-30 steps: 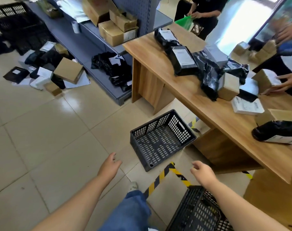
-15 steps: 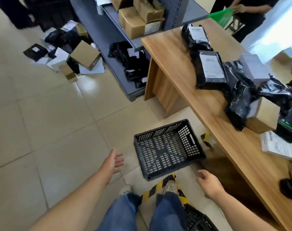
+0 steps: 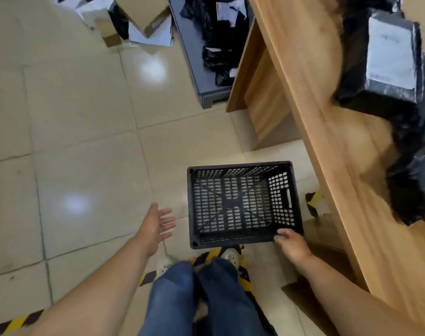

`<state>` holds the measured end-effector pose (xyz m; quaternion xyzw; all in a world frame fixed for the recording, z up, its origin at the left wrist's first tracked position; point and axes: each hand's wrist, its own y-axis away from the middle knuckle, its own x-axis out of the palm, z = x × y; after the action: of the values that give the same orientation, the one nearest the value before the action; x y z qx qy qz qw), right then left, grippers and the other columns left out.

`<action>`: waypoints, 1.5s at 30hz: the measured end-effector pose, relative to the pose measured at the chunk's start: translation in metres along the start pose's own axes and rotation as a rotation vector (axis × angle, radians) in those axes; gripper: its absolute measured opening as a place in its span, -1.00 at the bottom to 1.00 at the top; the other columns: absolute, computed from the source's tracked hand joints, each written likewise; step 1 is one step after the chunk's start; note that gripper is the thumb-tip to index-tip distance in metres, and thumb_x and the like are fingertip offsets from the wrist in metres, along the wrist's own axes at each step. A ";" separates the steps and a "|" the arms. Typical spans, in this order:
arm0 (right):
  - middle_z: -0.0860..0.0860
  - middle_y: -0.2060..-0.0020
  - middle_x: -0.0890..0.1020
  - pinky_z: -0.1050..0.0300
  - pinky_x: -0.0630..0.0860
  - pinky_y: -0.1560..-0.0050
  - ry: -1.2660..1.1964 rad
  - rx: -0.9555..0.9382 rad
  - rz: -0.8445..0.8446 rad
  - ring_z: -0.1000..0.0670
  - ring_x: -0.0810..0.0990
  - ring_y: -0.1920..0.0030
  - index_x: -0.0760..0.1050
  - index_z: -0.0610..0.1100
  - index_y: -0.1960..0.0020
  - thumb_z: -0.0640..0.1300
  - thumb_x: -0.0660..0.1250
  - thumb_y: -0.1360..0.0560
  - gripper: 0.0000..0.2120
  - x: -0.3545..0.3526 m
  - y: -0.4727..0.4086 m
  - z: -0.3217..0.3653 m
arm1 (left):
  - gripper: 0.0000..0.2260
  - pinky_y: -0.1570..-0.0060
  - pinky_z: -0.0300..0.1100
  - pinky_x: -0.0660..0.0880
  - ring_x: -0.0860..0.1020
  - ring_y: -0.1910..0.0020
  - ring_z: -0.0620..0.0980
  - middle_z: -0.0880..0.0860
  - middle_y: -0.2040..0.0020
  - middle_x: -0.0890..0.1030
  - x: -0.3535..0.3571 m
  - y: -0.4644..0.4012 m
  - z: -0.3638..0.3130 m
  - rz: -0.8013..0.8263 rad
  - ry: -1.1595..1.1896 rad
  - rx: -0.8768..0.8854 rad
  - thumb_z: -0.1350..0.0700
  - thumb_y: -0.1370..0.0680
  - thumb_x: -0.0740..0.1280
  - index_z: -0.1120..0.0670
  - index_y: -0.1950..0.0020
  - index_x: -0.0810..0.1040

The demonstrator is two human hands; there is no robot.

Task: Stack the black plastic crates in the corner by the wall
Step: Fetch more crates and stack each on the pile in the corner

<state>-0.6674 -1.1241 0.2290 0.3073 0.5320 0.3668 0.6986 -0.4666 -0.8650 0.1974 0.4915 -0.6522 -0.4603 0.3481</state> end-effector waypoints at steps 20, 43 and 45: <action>-0.22 -0.41 0.35 -0.06 0.29 -0.37 -1.138 0.260 -0.058 -0.18 0.35 -0.40 0.22 -0.25 -0.45 0.15 -0.09 -0.62 -0.41 0.036 -0.221 -0.065 | -0.34 -0.44 0.06 0.07 0.21 -0.49 0.11 0.17 -0.51 0.25 0.046 -0.222 0.062 0.093 0.150 -0.008 -0.26 -0.60 -0.16 0.16 -0.51 0.17; -0.23 -0.38 0.39 -0.08 0.31 -0.35 -1.014 0.275 0.068 -0.20 0.38 -0.38 0.25 -0.24 -0.44 0.20 -0.10 -0.60 -0.37 0.125 -0.209 -0.047 | -0.41 -0.41 0.09 0.14 0.27 -0.45 0.11 0.16 -0.49 0.29 0.009 -0.238 0.065 0.148 0.321 -0.030 -0.18 -0.59 -0.15 0.09 -0.53 0.15; -0.23 -0.37 0.40 -0.07 0.32 -0.33 -1.015 0.278 0.082 -0.19 0.40 -0.35 0.26 -0.23 -0.44 0.20 -0.11 -0.60 -0.37 0.130 -0.209 -0.046 | -0.40 -0.41 0.07 0.13 0.27 -0.45 0.13 0.17 -0.48 0.31 0.008 -0.240 0.064 0.156 0.356 -0.042 -0.20 -0.60 -0.15 0.11 -0.53 0.15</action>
<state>-0.6517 -1.1262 -0.0213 0.5567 0.1577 0.1248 0.8060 -0.4499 -0.8786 -0.0498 0.5058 -0.6067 -0.3512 0.5027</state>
